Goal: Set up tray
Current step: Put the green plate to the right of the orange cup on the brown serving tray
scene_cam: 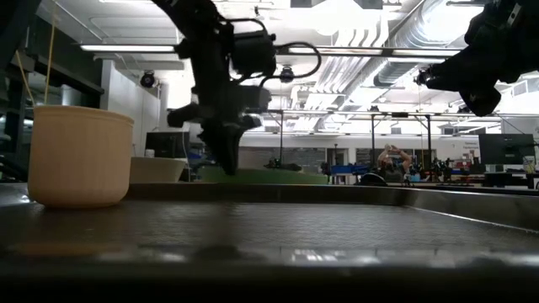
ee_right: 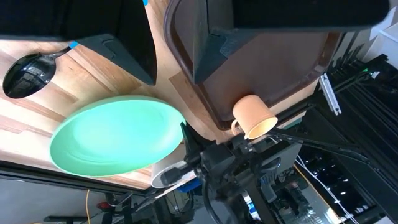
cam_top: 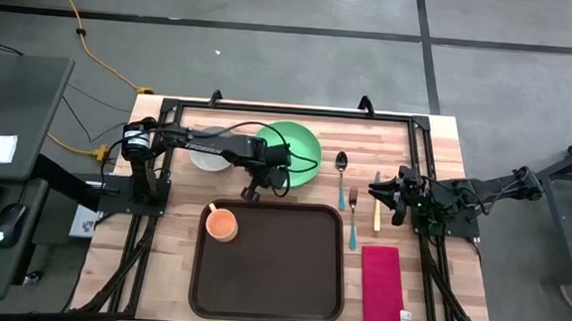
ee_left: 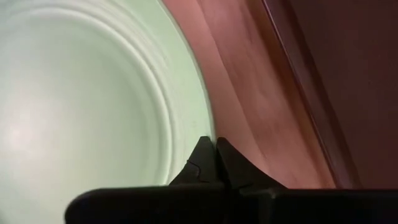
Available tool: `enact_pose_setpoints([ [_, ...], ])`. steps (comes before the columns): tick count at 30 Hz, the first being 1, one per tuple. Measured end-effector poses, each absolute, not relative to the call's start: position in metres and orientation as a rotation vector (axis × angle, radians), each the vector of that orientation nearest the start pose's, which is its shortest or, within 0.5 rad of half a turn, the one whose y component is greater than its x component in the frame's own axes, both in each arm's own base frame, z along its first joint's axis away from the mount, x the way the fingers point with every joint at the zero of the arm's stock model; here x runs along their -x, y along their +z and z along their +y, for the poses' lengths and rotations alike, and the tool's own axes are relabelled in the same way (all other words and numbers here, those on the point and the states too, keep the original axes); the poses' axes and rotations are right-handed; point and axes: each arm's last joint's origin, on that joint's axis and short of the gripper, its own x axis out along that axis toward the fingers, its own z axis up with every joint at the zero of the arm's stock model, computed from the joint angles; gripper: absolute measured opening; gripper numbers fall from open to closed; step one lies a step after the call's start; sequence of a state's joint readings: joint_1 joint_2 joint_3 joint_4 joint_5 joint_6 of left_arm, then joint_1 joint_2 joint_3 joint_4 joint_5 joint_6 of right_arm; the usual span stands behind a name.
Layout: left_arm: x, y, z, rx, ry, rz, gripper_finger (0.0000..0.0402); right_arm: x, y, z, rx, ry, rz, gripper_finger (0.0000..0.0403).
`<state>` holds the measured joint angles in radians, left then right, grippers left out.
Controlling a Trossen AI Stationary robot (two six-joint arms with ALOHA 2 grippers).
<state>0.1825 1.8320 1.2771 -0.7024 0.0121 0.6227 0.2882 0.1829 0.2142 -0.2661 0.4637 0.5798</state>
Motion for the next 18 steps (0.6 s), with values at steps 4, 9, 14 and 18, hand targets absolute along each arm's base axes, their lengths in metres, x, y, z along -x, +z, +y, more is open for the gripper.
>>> enact_pose_setpoints([
  [4, -0.358, 0.205, 0.066, -0.438, -0.254, 1.234, 0.0012, -0.094, 0.197, 0.014, -0.490, -0.232, 0.161, 0.0083],
  [9, -0.363, 0.227, 0.067, -0.467, -0.272, 1.226, 0.0012, -0.094, 0.197, 0.014, -0.490, -0.233, 0.161, 0.0083],
  [14, -0.365, 0.239, 0.067, -0.470, -0.268, 1.219, 0.0012, -0.094, 0.197, 0.014, -0.498, -0.232, 0.160, 0.0083],
  [18, -0.364, 0.241, 0.066, -0.468, -0.274, 1.234, 0.0012, -0.094, 0.197, 0.014, -0.499, -0.232, 0.161, 0.0083],
])
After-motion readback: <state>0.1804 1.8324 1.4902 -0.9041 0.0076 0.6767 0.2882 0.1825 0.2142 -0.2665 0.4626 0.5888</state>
